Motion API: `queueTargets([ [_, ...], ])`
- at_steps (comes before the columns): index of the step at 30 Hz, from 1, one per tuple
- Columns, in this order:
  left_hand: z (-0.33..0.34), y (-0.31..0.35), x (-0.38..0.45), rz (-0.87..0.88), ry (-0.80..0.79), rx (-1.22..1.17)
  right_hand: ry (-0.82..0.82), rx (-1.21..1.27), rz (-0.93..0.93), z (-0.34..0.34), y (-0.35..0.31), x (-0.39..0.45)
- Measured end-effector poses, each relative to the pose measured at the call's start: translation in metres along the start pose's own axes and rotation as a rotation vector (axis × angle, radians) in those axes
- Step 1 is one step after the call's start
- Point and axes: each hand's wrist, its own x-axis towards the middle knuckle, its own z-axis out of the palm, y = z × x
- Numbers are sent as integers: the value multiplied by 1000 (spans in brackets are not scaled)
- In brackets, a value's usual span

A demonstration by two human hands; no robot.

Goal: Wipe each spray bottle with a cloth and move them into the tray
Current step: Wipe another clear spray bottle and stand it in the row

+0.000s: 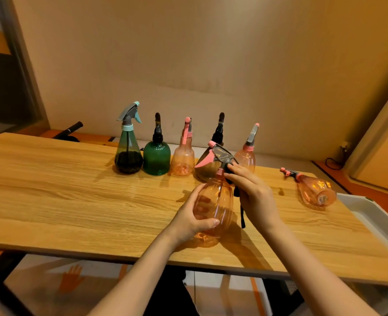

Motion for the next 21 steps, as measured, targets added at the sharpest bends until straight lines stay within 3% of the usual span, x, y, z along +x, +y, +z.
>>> queueTargets([
  [5,1,0,-2,-16,-4,36,83,-99,-122,-14,-11,35],
  [11,1,2,-3,-30,23,35,-157,-159,-176,3,-4,41],
  [17,0,2,-1,17,1,9,-107,-98,-140,0,11,20],
  [21,1,2,-2,26,-12,17,-74,-171,-221,-8,12,17],
])
